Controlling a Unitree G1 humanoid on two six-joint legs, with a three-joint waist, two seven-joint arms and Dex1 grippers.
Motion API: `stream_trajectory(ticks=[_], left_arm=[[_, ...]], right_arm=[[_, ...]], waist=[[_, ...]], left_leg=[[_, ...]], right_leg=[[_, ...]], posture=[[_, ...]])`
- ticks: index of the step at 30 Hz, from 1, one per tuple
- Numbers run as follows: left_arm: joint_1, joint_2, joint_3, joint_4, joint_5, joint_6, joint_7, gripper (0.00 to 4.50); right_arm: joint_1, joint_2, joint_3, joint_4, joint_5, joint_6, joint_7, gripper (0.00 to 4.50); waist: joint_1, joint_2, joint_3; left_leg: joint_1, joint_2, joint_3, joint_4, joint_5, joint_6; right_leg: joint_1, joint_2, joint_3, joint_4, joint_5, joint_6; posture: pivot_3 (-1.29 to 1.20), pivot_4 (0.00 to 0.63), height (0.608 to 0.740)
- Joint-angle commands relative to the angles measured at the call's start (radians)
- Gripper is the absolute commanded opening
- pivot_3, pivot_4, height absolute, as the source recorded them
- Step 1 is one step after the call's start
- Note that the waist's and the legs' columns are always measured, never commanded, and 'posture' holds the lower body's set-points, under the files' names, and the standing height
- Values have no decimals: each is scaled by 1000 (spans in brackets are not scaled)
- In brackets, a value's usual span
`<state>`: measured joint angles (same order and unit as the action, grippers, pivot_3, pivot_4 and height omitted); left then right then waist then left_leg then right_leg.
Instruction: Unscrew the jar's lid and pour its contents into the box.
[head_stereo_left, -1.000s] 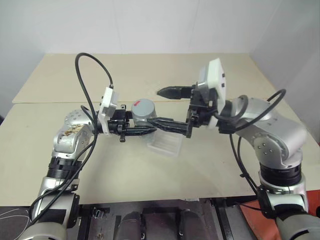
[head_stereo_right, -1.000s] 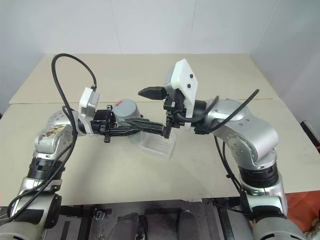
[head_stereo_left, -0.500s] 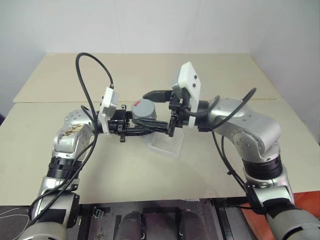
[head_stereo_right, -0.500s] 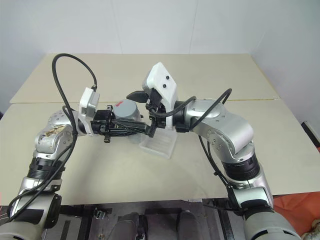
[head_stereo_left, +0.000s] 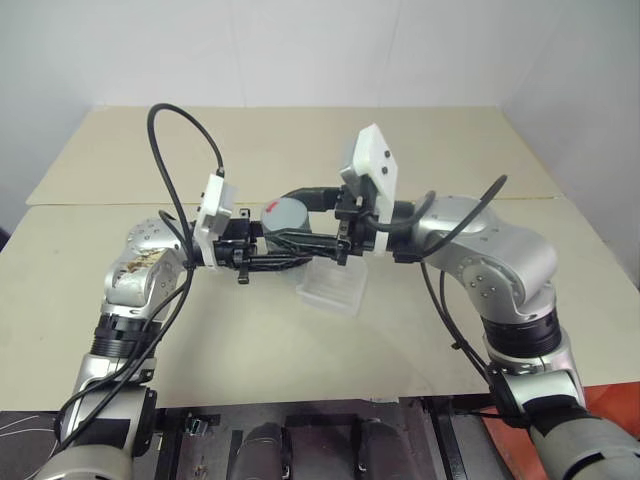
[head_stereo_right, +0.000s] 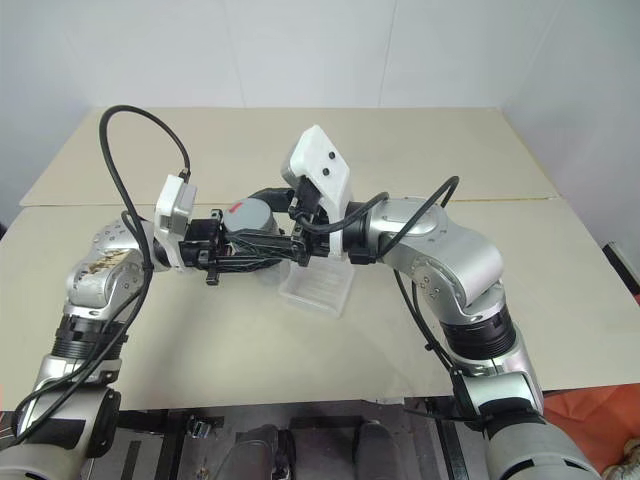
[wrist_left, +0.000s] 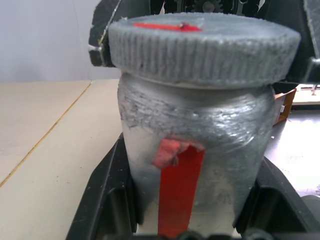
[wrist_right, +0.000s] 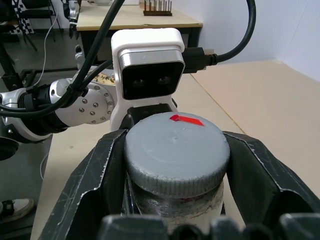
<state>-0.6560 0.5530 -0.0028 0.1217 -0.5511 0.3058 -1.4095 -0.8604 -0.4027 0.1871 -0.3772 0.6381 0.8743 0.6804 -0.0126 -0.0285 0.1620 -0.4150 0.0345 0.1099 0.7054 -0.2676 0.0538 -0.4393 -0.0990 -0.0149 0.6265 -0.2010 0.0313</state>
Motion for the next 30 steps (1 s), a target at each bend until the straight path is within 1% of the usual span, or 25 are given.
stream_trajectory(ticks=[1, 4, 7, 9, 12, 16, 20, 25, 30], left_arm=[[3, 7, -2, -43, -5, -12, -11, 1930], [8, 10, -6, -42, -3, -14, -20, 1930], [8, 11, -11, -39, 3, -21, -28, 1930], [6, 10, -12, -36, 4, -23, -29, 1930], [1, 7, -6, -33, 2, -20, -23, 1930], [-4, 16, 20, -28, -9, -7, -3, 1930], [9, 35, 52, -34, -16, 1, 20, 1930], [40, 41, 77, -67, -33, 14, 56, 1930], [86, 50, 97, -113, -56, 46, 88, 1930]], right_arm=[[-51, 14, -77, -11, 61, 27, -6, 2771], [-95, 37, -160, 27, 170, 96, -22, 2771], [-135, 48, -217, 59, 242, 151, -48, 2771], [-148, 40, -232, 69, 243, 158, -66, 2771], [-125, 2, -215, 60, 159, 91, -72, 2771], [31, -128, -171, 41, -68, -117, -57, 2771], [255, -219, -204, 34, -166, -229, -44, 2771], [475, -228, -234, 31, -219, -263, -79, 2771], [580, -191, -235, 49, -269, -275, -140, 2771]], waist=[[0, 0, 0], [0, 0, 0], [0, 0, 0], [1, 0, 0], [1, 0, 0], [7, 0, 0], [6, 0, 0], [-3, 0, 0], [-3, 0, 0]], left_leg=[[0, 0, 0, 0, 0, 0], [0, 0, 0, 0, 0, 0], [0, 0, 0, 0, 0, 0], [0, 0, 0, 0, 0, 0], [0, 0, 0, 0, 0, 0], [0, 0, 0, 0, 0, 1], [-1, -1, 1, 0, 0, 0], [0, -1, 1, 0, 1, -1], [2, 0, 0, 0, 0, 0]], right_leg=[[0, 0, 0, 0, 0, 0], [0, 0, 0, 0, 0, 0], [0, 0, 0, 1, 0, 0], [0, 0, 0, 1, 0, 0], [0, 0, 0, 0, 0, 0], [1, 0, -1, 0, 0, 0], [0, -1, 0, -1, 0, 0], [-1, 0, 2, -2, 0, 1], [0, 0, 2, -2, 0, 0]], posture=[[0, 150, 740], [0, 150, 740], [0, 150, 740], [0, 150, 740], [0, 150, 740], [0, 150, 740], [0, 150, 740], [0, 150, 740], [0, 150, 740]])
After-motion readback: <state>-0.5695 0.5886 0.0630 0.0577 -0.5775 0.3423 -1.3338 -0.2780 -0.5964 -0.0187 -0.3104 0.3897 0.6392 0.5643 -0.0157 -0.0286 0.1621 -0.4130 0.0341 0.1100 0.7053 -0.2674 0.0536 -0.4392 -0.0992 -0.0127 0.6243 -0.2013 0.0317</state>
